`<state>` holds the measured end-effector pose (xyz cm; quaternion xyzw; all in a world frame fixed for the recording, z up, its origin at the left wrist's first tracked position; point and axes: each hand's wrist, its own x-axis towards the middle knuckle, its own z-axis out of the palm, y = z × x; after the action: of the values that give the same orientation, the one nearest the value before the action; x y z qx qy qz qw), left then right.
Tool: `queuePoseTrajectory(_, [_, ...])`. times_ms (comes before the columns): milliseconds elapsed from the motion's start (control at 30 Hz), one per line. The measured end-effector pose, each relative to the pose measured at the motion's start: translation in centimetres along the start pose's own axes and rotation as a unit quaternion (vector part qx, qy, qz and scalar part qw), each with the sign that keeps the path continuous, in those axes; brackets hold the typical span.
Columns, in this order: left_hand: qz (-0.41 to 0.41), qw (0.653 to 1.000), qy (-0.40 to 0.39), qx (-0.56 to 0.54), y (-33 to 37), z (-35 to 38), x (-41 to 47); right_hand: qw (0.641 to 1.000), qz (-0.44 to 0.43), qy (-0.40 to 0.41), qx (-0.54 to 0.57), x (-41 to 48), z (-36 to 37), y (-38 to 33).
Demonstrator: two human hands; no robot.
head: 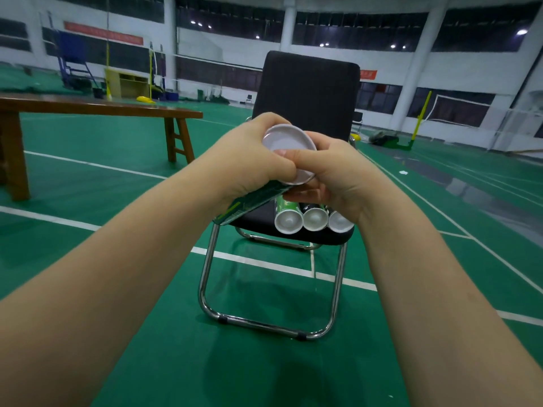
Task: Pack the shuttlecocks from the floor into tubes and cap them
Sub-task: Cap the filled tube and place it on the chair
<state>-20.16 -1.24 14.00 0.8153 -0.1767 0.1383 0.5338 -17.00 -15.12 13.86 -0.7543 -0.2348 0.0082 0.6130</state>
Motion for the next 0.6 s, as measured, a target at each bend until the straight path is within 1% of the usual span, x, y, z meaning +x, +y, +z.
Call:
queuePoseTrajectory(233, [0.032,0.999,-0.005,-0.001,0.7,-0.2,-0.2,1.0,-0.021,0.014,0.004,-0.9,-0.1,-0.8])
queuePoseTrajectory(400, [0.076,0.995,-0.002,0.058,0.3,-0.1,0.0,0.998,-0.048,0.029,0.008,-1.1,-0.2,-0.5])
queuePoseTrajectory(500, [0.111,0.991,0.0,0.077,-1.0,0.2,0.6,0.997,-0.063,0.047,-0.016,-0.8,-0.4,0.4])
queuePoseTrajectory(600, [0.12,0.99,-0.005,0.073,-3.2,0.7,1.3,0.993,-0.079,0.062,-0.057,0.1,-0.3,2.0])
